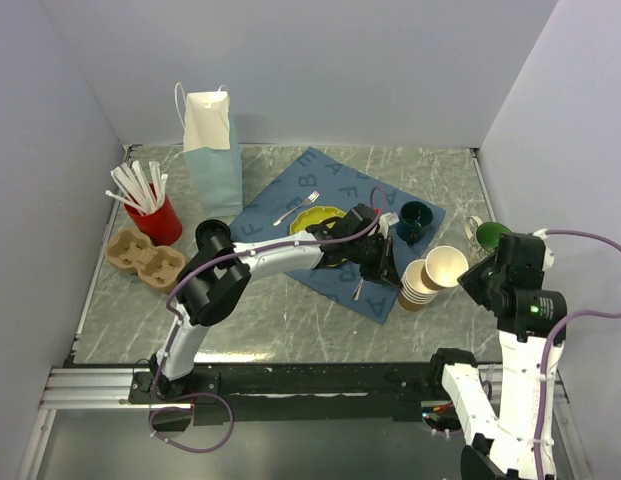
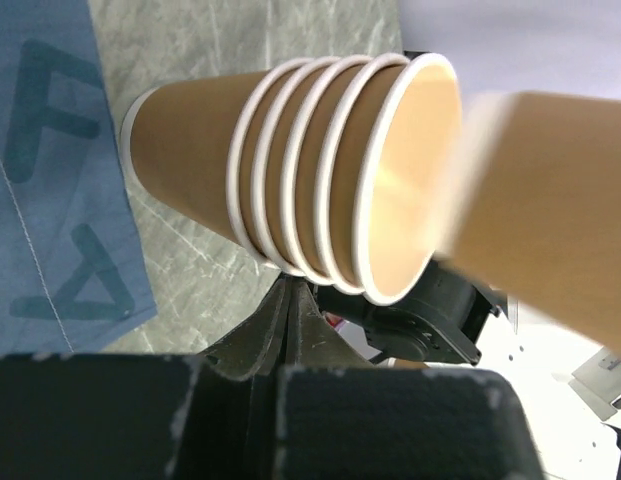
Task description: Pack the takeout coffee
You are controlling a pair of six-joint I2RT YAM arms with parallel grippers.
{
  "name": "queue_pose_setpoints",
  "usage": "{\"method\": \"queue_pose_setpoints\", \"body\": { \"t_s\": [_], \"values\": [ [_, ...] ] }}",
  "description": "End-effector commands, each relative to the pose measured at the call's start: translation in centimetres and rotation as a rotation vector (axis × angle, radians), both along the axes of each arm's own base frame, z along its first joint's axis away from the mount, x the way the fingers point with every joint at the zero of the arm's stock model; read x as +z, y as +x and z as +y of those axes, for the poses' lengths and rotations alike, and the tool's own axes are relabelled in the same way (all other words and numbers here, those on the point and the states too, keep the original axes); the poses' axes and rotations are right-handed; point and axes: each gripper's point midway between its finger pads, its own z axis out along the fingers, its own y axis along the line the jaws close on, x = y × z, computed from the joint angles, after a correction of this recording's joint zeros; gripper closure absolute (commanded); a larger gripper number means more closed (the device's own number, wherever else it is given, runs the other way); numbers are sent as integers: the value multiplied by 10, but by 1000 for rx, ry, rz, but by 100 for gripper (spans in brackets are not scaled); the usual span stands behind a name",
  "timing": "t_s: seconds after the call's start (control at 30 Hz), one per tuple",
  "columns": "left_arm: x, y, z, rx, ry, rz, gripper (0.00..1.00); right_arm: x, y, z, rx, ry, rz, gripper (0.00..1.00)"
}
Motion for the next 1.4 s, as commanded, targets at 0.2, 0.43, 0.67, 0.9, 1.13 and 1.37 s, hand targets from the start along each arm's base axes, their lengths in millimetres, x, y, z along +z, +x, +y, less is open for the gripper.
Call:
{"method": "queue_pose_setpoints", "body": {
  "t_s": [0.2,0.43,0.67,0.9,1.13,1.37],
  "values": [
    [19,0,-10,-20,-34,-60,99,49,-1,-7,-4,-69,-153,100],
    [71,36,37,143,-12,-158,90,84,22,32,219,23,-336,100],
    [142,77,150,471,37,-264,25,79,40,67,388,142,-332,100],
    [169,74,270,764,190,-382,3,45,52,152,616,172,-189,100],
    [151,43,336,926,303,-377,3,1,58,247,856,177,-127,100],
    [146,32,365,1020,329,-385,3,-50,52,284,945,157,-21,100]
  ]
}}
